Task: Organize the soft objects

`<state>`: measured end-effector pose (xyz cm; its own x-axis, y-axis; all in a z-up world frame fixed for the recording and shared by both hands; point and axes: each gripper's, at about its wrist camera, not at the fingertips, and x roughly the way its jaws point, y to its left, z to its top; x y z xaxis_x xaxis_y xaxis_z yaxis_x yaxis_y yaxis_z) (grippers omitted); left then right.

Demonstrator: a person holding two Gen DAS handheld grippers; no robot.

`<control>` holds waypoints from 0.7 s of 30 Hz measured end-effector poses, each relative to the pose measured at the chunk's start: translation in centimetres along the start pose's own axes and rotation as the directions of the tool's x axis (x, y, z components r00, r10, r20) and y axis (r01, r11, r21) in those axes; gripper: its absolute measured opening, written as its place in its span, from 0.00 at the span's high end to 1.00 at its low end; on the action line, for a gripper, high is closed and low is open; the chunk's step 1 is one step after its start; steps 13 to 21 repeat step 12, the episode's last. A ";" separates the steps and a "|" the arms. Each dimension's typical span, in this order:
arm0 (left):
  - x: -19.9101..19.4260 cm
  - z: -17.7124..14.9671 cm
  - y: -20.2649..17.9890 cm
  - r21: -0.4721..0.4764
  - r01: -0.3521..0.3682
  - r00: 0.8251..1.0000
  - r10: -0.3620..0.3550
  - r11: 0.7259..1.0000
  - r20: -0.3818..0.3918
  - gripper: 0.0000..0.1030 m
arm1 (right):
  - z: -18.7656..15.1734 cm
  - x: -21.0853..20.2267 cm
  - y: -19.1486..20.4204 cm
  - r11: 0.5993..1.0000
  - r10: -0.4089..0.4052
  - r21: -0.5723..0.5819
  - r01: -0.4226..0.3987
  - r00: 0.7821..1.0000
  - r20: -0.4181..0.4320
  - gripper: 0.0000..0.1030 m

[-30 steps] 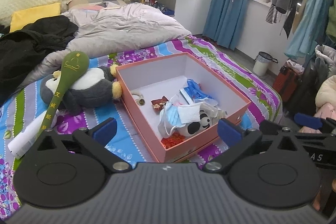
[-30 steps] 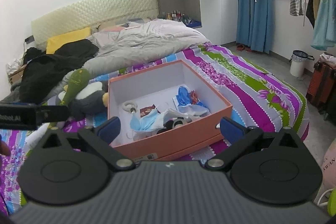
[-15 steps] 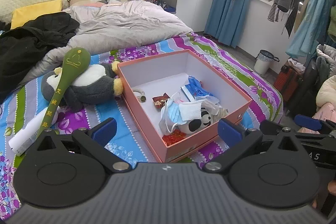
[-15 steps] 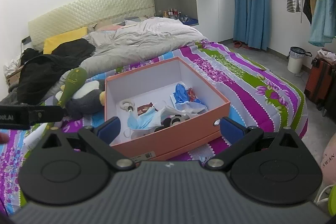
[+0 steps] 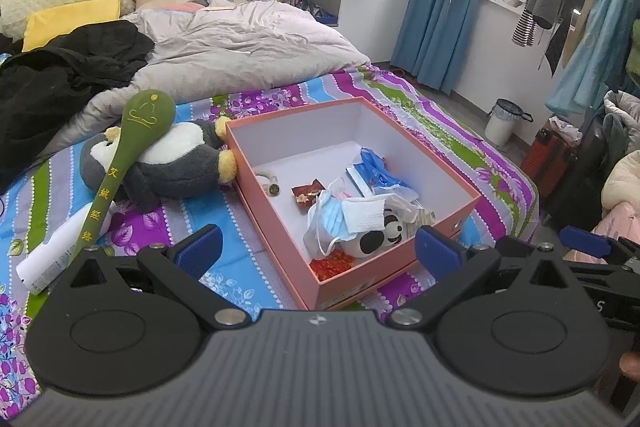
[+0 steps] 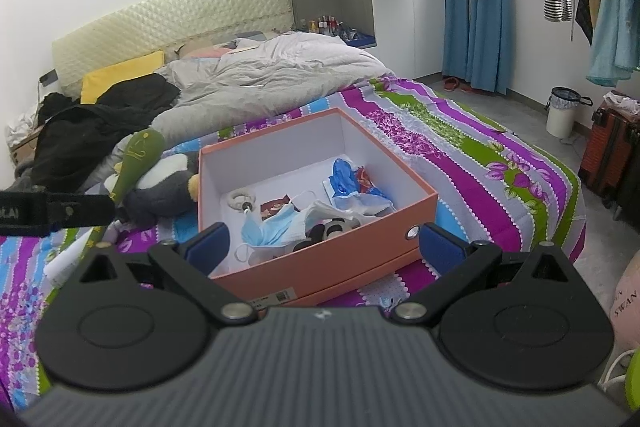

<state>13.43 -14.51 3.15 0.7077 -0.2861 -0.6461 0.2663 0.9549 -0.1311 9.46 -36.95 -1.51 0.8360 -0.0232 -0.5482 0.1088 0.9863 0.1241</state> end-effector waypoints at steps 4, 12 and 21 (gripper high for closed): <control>0.0 0.0 -0.1 0.004 0.002 1.000 -0.002 1.000 -0.001 0.00 | -0.1 0.1 0.0 1.000 -0.001 -0.001 0.001 1.000 -0.003 0.00; 0.1 0.1 -0.2 0.016 0.008 1.000 -0.008 1.000 -0.003 0.00 | -0.3 0.2 0.0 1.000 0.001 -0.007 -0.001 1.000 -0.005 0.00; 0.1 0.1 -0.2 0.016 0.008 1.000 -0.008 1.000 -0.003 0.00 | -0.3 0.2 0.0 1.000 0.001 -0.007 -0.001 1.000 -0.005 0.00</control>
